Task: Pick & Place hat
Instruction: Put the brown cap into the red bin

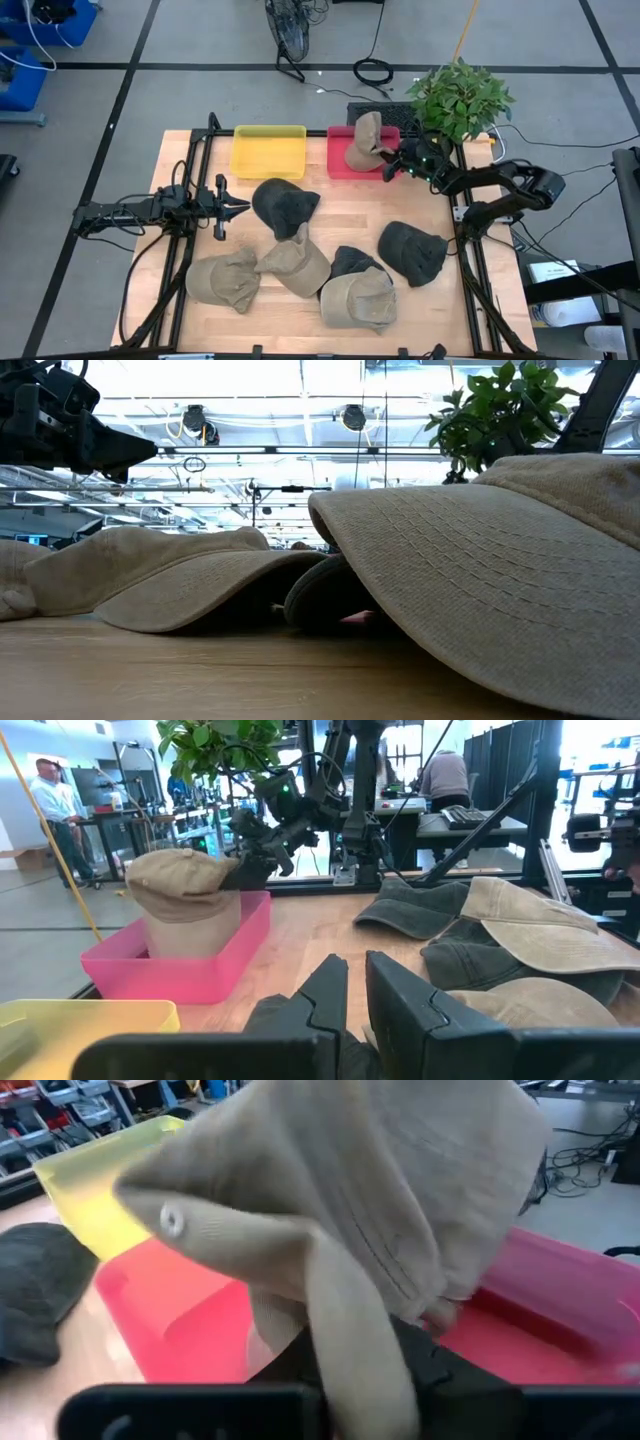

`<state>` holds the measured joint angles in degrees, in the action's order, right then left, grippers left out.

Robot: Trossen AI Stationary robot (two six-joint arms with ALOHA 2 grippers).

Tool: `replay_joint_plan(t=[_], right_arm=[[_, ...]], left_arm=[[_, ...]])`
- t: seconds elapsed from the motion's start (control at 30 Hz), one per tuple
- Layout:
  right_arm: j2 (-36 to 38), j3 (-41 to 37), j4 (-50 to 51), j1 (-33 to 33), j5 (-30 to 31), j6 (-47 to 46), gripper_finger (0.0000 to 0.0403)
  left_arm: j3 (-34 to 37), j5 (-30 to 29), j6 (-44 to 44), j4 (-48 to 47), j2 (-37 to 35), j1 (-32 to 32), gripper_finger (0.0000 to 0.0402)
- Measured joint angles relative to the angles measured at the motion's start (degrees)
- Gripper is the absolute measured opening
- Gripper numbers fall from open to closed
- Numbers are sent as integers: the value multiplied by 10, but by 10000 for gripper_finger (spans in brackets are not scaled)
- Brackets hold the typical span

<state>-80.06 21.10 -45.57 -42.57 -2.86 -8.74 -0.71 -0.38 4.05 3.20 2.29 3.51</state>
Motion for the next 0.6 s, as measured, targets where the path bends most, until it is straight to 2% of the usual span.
replay_joint_plan(t=[0.37, 0.6], right_arm=[[113, 0, 114, 0, 0, 42, 162], [186, 0, 173, 8, -1, 50, 200]], left_arm=[[0, 0, 0, 0, 0, 0, 49], [0, 0, 0, 0, 0, 0, 49]])
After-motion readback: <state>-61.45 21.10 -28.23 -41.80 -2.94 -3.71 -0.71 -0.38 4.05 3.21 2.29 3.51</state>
